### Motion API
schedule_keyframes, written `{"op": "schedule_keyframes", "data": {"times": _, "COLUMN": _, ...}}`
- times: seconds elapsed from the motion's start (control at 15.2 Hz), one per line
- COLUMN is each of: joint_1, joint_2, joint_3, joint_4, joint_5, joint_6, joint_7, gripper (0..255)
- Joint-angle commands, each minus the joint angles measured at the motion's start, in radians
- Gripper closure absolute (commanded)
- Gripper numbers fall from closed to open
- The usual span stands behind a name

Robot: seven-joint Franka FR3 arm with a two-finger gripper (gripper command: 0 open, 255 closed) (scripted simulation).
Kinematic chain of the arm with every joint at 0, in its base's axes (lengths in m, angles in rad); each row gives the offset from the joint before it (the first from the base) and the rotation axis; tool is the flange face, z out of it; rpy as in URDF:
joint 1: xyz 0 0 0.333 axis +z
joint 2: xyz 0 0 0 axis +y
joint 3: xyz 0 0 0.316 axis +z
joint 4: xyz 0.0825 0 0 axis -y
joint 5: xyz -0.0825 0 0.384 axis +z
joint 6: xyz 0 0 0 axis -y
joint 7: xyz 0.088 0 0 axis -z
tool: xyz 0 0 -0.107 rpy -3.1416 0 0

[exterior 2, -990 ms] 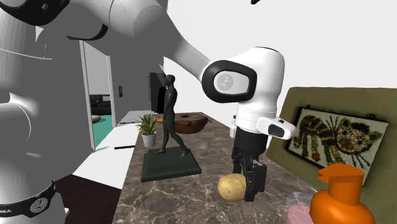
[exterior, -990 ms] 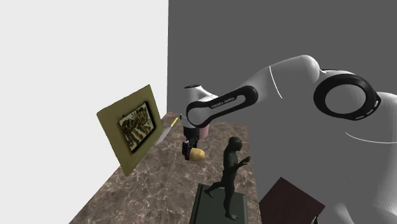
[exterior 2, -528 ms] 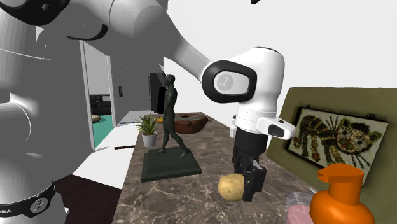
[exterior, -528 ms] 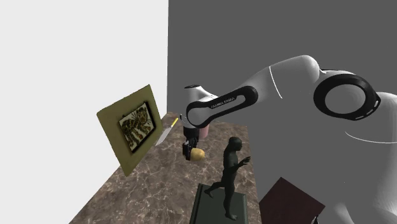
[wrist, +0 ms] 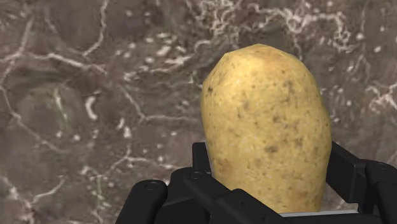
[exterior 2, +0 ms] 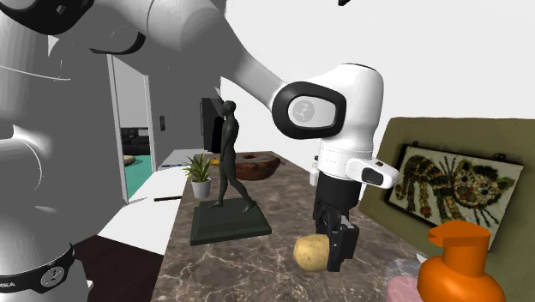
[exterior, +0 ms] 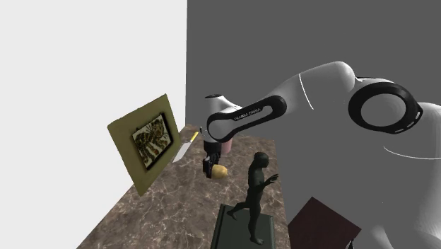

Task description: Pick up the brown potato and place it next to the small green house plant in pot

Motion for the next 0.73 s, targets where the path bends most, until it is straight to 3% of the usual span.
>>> {"op": "schedule_keyframes", "data": {"times": 0.0, "joint_1": 0.0, "joint_2": -0.007, "joint_3": 0.001, "joint_4": 0.004, "joint_5": 0.001, "joint_6": -0.012, "joint_7": 0.0, "gripper": 255}}
{"op": "schedule_keyframes", "data": {"times": 0.66, "joint_1": -0.002, "joint_2": -0.064, "joint_3": 0.004, "joint_4": 0.063, "joint_5": 0.008, "joint_6": -0.127, "joint_7": -0.002, "gripper": 255}}
